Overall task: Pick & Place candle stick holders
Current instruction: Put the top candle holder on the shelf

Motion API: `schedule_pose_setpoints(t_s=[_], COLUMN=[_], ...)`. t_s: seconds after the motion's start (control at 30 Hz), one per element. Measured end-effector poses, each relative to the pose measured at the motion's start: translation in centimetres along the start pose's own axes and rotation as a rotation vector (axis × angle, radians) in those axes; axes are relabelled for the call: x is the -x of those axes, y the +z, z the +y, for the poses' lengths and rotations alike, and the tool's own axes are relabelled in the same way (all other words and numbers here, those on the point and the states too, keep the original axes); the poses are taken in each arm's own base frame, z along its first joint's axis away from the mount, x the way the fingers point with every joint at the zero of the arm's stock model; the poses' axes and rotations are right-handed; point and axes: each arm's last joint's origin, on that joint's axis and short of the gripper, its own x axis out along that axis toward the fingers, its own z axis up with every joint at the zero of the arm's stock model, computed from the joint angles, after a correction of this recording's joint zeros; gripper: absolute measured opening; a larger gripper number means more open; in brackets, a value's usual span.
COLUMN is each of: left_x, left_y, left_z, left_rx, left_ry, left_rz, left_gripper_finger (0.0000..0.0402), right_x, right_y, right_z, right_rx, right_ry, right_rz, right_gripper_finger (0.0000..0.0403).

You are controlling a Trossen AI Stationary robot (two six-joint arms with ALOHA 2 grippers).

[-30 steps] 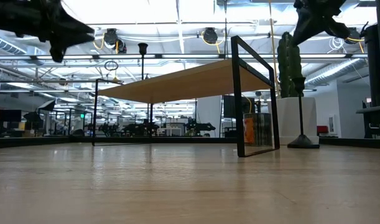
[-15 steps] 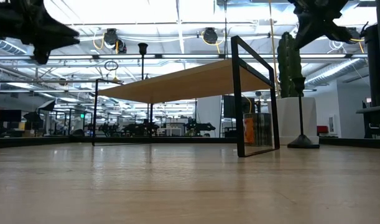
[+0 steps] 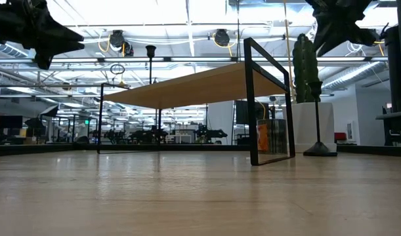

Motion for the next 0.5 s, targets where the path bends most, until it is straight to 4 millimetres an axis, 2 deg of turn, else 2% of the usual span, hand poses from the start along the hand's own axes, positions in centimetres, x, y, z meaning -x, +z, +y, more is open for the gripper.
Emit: schedule_pose_setpoints(t_s=[0.27,0.5], left_x=[0.0,0.0], left_y=[-0.1,-0.1], left_z=[0.0,0.0], left_rx=[0.015,0.014], left_ry=[0.003,0.002], left_rz=[0.008,0.008], left_gripper_finger=[0.0102,0.0102], right_x=[-0.4,-1.9], right_y=[-0.1,0.0], right_z=[-0.5,-0.7], right_rx=[-0.047,-0.097], right_ry=[-0.090,-0.161], right_rz=[-0.031,-0.015], right_gripper_finger=[0.0150,0.0161])
